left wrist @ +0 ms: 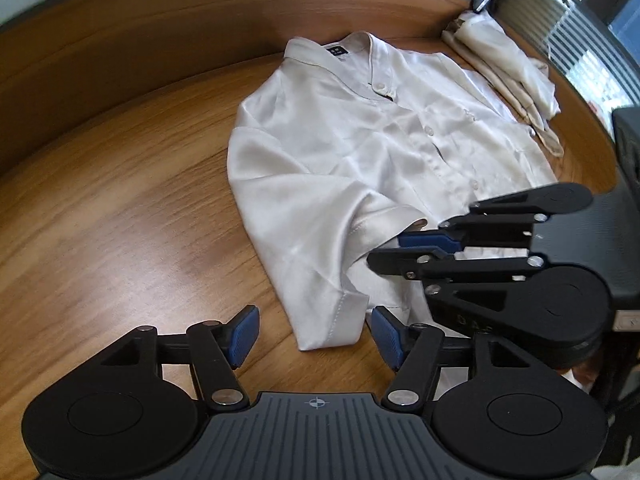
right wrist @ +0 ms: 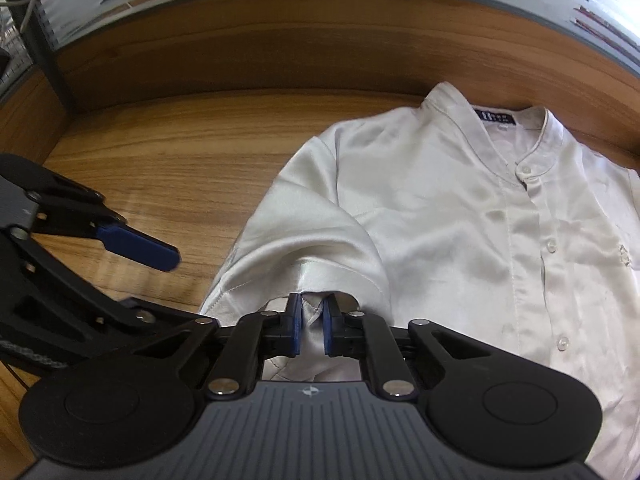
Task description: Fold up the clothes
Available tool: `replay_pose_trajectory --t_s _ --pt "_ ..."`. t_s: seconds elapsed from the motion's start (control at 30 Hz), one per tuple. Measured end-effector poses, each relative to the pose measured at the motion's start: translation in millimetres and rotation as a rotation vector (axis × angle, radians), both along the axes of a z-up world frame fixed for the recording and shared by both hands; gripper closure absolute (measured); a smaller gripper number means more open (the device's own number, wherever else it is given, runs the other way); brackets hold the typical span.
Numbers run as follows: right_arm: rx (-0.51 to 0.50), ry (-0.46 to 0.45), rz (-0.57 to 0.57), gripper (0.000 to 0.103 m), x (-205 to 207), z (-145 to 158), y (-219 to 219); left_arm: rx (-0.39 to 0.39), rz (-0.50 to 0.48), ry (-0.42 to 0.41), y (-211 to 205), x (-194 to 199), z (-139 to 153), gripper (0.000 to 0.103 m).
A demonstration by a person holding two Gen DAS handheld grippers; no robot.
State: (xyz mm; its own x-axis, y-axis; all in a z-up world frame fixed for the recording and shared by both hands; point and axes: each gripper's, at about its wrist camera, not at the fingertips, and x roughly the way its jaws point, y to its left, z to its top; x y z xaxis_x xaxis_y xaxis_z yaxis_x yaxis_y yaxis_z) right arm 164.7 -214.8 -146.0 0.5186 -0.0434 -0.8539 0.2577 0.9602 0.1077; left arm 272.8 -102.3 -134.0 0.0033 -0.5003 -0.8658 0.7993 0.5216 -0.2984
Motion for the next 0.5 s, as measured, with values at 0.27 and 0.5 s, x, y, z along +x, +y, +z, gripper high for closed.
replay_pose_trajectory --t_s 0.27,0.5 --pt "0.029 -0.033 0.008 0.092 -11.3 15.6 0.7 -0.127 0.234 0.366 23.8 33.5 -13.6 0.038" --pt "0.034 -0.05 0.019 0.092 -17.1 21.5 5.5 -0.137 0.394 0.496 30.9 51.9 -28.2 0.042"
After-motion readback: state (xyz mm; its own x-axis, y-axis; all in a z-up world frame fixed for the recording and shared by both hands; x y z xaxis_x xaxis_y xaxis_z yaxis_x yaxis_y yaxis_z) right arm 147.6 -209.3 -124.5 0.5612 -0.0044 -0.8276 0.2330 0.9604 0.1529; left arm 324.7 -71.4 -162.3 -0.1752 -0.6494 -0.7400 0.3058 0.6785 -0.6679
